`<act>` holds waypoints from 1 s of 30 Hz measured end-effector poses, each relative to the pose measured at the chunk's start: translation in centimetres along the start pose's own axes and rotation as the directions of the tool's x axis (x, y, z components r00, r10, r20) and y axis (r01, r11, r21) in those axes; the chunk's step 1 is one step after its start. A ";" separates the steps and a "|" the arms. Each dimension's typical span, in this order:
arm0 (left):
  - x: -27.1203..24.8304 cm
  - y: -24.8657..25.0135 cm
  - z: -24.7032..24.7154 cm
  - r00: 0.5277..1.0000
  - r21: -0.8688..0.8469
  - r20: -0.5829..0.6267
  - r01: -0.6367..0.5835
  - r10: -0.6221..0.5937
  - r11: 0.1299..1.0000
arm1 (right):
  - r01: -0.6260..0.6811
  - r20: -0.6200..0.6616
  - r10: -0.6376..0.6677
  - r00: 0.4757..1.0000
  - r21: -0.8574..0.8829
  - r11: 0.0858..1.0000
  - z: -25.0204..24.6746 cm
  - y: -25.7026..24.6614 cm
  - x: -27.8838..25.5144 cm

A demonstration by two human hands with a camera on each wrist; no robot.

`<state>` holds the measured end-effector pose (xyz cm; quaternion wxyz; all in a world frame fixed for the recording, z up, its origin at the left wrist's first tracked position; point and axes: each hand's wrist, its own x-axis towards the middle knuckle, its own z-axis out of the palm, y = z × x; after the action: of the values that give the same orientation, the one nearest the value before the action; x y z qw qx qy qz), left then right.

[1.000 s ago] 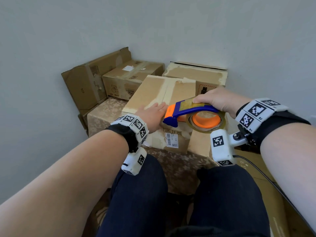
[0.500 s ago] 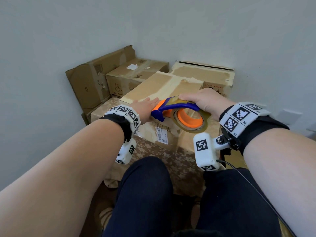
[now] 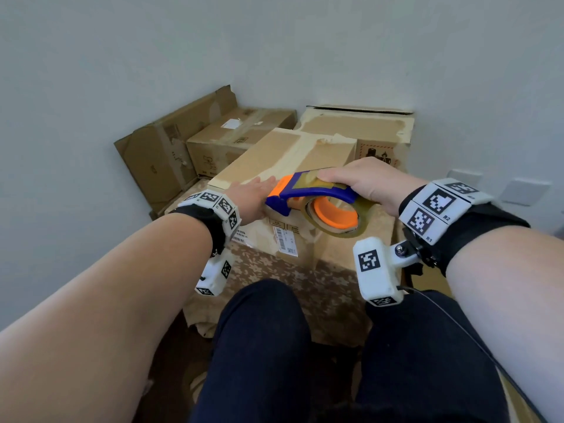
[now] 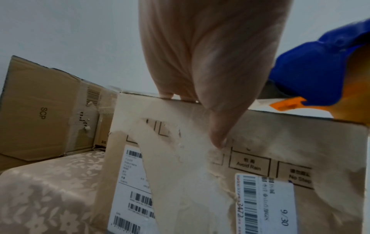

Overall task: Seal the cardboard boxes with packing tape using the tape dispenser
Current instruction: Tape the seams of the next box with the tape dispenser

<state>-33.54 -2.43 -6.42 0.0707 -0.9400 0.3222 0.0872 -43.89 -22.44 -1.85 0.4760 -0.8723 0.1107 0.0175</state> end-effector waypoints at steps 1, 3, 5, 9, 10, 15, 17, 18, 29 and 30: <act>0.1 0.2 0.0 1.000 0.001 0.004 -0.008 0.008 1.000 | -0.007 0.002 0.007 1.000 0.002 1.000 -0.4 0.4 -0.2; 0.1 0.0 0.0 1.000 0.018 0.016 -0.008 0.007 1.000 | -0.024 0.002 0.024 1.000 0.002 1.000 -1.2 1.0 -0.3; 0.3 -0.1 0.1 1.000 0.030 0.025 -0.004 0.003 1.000 | -0.041 -0.002 0.041 0.999 -0.020 0.999 -2.1 1.8 -0.5; 0.4 0.1 0.0 0.999 0.049 0.040 0.002 -0.004 0.999 | -0.028 -0.010 0.028 1.000 -0.070 0.997 -2.4 2.5 -0.8; 0.4 0.1 0.0 0.999 0.053 0.042 0.003 -0.005 0.999 | -0.021 -0.015 0.020 1.000 -0.082 0.996 -2.3 2.4 -0.9; 0.6 0.5 0.1 0.998 0.073 0.039 0.038 -0.041 0.997 | 0.004 -0.041 -0.010 0.999 -0.136 0.991 -2.2 2.3 -0.8; 0.7 1.0 0.3 0.998 0.093 0.032 0.056 -0.059 0.994 | 0.005 -0.042 -0.011 0.999 -0.142 0.990 -2.2 2.4 -0.7; 0.7 1.4 0.4 0.998 0.089 0.026 0.053 -0.055 0.995 | 0.002 -0.045 -0.008 0.999 -0.140 0.990 -2.2 2.4 -0.6; 0.9 3.9 0.3 0.992 -0.029 -0.013 -0.127 0.127 0.991 | -0.016 -0.079 0.015 0.997 -0.013 1.000 -1.8 3.8 -0.5; 0.8 4.0 0.2 0.992 -0.035 -0.015 -0.124 0.124 0.992 | -0.021 -0.076 0.021 0.997 0.006 1.000 -1.7 4.0 -0.5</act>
<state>-35.47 -6.00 -7.07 0.0460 -0.9198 0.3789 0.0910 -45.38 -25.85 -4.15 0.4733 -0.8700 0.1379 -0.0109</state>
